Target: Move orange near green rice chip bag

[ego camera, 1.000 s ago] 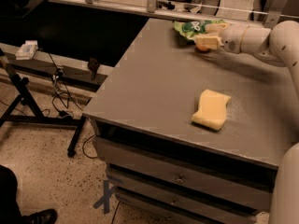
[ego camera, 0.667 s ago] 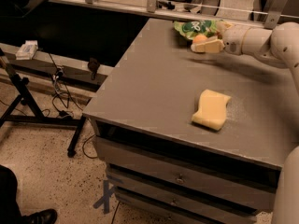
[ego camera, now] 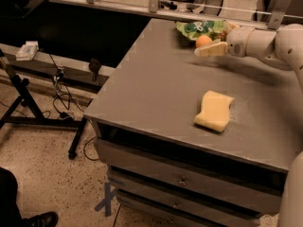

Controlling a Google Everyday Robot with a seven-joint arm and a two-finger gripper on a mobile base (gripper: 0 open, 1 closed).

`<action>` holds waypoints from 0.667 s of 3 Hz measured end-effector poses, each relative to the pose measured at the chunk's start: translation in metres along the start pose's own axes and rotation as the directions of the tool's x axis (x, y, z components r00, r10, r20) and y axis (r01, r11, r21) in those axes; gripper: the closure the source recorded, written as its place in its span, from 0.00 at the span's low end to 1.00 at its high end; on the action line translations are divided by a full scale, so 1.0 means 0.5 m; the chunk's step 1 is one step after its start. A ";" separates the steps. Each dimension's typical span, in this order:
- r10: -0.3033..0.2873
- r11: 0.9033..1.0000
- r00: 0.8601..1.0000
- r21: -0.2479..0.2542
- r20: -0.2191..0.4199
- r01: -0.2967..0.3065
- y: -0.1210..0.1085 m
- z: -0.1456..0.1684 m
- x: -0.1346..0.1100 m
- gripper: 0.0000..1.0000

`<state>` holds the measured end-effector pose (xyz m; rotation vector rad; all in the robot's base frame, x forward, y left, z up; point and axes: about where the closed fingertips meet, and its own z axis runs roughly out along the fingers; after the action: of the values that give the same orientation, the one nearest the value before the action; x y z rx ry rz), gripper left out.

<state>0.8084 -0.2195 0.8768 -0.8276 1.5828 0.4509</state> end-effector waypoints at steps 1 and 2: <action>-0.019 1.000 1.000 0.007 0.000 0.019 -0.020 -0.058 -0.037 0.00; -0.023 1.000 1.000 0.007 -0.007 0.024 -0.043 -0.157 -0.071 0.00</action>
Offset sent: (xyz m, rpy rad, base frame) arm -0.0701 -0.1213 0.0924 -0.0365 -0.0077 -0.0026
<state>0.7704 -0.2795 0.9299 -0.8425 1.5790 0.4256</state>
